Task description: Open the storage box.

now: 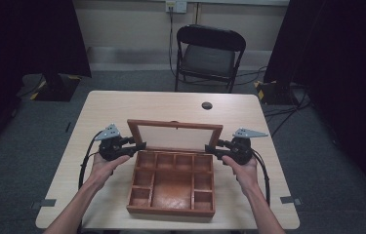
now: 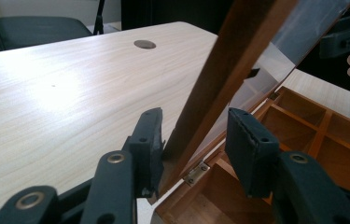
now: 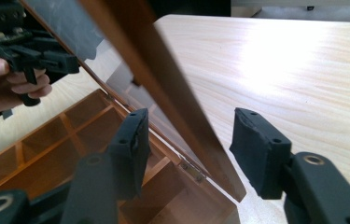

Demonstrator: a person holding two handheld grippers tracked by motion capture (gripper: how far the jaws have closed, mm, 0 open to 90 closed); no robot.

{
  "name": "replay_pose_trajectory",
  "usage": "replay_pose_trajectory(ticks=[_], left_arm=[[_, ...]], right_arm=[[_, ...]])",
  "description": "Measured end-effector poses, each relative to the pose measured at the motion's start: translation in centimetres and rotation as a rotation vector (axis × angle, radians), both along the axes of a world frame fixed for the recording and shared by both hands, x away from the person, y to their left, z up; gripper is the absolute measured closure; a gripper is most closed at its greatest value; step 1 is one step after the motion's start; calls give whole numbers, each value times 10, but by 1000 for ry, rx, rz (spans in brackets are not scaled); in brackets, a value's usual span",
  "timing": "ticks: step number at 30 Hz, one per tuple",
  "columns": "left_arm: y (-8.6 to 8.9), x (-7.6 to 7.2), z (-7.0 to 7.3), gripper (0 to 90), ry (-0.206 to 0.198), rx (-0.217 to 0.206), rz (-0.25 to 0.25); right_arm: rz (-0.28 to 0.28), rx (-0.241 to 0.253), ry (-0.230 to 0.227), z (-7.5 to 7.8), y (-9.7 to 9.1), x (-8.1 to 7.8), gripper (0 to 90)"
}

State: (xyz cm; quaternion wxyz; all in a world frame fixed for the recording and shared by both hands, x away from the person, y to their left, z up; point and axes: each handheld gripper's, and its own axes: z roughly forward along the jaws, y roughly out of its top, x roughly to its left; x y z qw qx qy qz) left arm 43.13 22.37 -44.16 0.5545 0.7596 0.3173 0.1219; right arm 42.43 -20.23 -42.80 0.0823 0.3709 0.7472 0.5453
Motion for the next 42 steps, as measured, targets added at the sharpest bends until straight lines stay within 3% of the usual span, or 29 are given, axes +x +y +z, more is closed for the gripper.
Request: replay_pose_trajectory(ticks=[1,4,7,21,26,32,34,42], left_arm=[[-1,2,1,577,-6,22,2],[-1,5,1,588,-2,29,2],[-1,7,0,596,2,21,5],[-1,16,-7,621,21,-4,50],[0,20,-9,636,37,-25,60],[0,29,-6,631,78,-7,49],[1,31,-6,634,92,-9,44],[1,37,-9,633,110,-54,69]], right_arm=[[-1,-2,0,-1,1,1,505],[-21,-10,-12,-2,3,2,540],[-29,4,-15,-3,2,5,573],[-63,-40,-47,-5,13,22,593],[-71,-25,-43,-8,14,26,601],[-76,-22,-24,-6,14,33,607],[-78,2,-15,-8,13,36,610],[-100,8,-9,-9,15,45,599]])
